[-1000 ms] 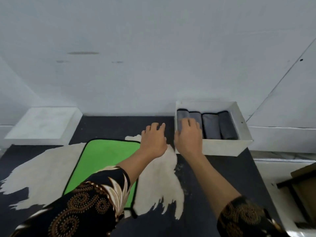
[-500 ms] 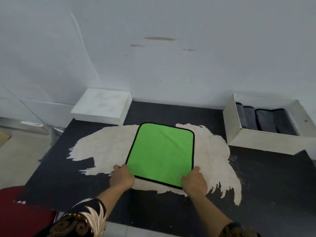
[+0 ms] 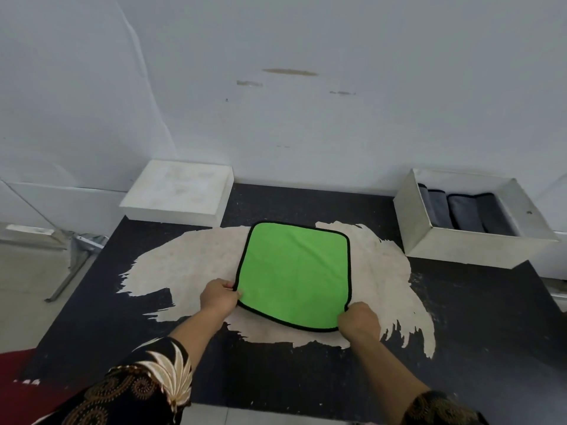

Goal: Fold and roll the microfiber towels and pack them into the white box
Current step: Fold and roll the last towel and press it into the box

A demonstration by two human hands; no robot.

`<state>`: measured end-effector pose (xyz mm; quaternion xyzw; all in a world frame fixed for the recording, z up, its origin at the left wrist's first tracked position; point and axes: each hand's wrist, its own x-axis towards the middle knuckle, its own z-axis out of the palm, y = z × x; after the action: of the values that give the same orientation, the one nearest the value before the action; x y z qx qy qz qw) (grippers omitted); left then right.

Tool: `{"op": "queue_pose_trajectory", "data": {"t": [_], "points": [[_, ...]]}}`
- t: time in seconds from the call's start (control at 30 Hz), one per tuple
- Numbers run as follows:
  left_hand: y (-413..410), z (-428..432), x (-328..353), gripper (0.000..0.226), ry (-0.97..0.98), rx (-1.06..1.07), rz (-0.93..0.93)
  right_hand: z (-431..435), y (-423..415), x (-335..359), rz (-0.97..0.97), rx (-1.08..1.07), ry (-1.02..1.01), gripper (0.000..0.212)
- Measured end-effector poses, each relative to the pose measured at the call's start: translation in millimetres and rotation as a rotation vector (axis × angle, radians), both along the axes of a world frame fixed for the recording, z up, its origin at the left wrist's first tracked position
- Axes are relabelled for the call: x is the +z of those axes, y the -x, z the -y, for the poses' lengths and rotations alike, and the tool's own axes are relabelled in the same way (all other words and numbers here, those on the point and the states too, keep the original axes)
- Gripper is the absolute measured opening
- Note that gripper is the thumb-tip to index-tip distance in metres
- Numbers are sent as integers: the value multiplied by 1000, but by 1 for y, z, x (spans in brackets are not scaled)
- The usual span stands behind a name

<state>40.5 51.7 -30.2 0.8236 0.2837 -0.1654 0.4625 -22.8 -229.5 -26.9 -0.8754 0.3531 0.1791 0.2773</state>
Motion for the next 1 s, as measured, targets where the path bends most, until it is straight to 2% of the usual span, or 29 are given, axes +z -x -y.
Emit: {"op": "queue_pose_trajectory", "data": {"t": [0.17,0.23,0.27,0.33,0.4,0.43,0.53,0.63,0.7,0.8,0.9,1.0], "points": [[-7,0,9,20,-18,1,17,7,-6,8,154,-11,40,44],[-13,-2,6,6,9,15,-6,8,-8,12,224,-76,5,48],[-16,-3,2,8,19,20,-9,9,-11,12,254,-137,-59,45],[-21,1,5,26,41,32,-14,13,-17,15,279,-310,-297,29],[-23,12,19,25,153,44,-30,17,-23,19,286,-468,-556,11],[-26,19,25,27,226,58,-64,21,-25,24,292,-484,-618,12],[-40,38,47,13,373,98,-77,29,-38,42,375,-465,-712,38],[-63,52,70,18,279,96,124,39,-56,70,577,-475,-683,42],[-72,63,92,10,195,54,311,49,-64,89,759,-512,-632,40],[-69,79,111,12,193,18,511,62,-53,104,942,-586,-582,43],[-46,82,91,21,232,-55,525,69,-21,82,981,-642,-513,40],[-8,76,43,35,143,-161,318,70,15,41,756,-591,-347,33]]}}
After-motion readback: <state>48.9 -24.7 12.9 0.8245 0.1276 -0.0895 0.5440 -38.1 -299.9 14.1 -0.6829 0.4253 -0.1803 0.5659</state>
